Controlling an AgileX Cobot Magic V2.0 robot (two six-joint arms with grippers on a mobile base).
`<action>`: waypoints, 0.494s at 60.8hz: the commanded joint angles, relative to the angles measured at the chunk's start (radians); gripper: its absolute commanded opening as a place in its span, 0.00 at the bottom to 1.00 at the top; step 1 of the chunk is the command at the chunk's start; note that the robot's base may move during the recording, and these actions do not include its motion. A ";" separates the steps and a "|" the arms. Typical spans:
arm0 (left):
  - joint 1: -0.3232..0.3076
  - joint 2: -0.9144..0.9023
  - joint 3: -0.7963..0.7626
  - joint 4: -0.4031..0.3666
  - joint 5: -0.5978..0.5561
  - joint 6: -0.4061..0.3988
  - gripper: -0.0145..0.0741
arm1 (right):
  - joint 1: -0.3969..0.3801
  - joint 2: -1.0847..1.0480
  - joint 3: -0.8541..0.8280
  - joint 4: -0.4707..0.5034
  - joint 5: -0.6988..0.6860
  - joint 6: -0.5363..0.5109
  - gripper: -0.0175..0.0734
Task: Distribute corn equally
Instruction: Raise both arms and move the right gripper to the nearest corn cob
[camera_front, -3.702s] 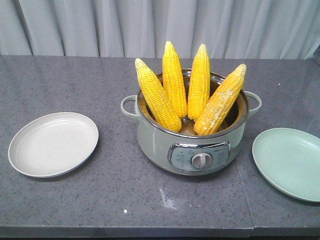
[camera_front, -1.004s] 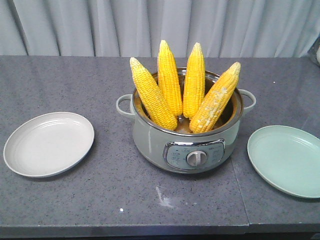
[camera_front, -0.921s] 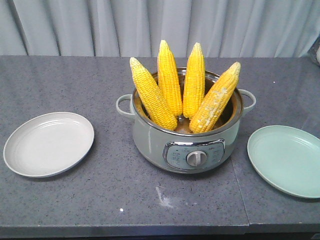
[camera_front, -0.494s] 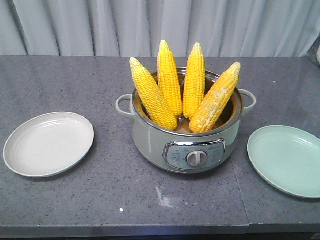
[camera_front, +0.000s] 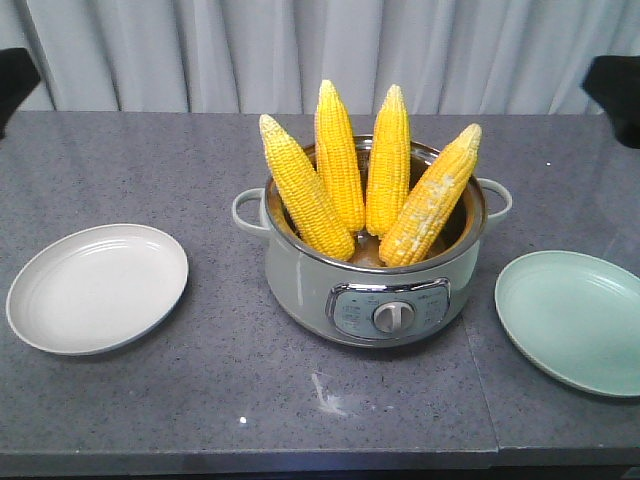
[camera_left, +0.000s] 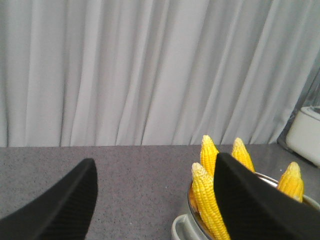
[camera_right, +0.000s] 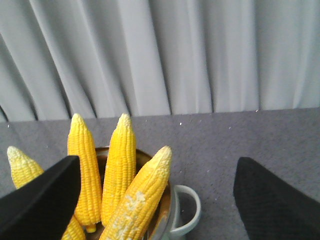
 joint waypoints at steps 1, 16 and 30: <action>-0.008 0.059 -0.059 -0.004 -0.043 0.002 0.71 | 0.010 0.112 -0.113 0.026 -0.019 -0.020 0.85; -0.008 0.148 -0.080 -0.004 -0.003 0.001 0.71 | 0.009 0.409 -0.318 0.165 0.038 -0.107 0.85; -0.008 0.151 -0.080 -0.004 0.003 0.001 0.71 | 0.008 0.577 -0.389 0.177 0.070 -0.113 0.85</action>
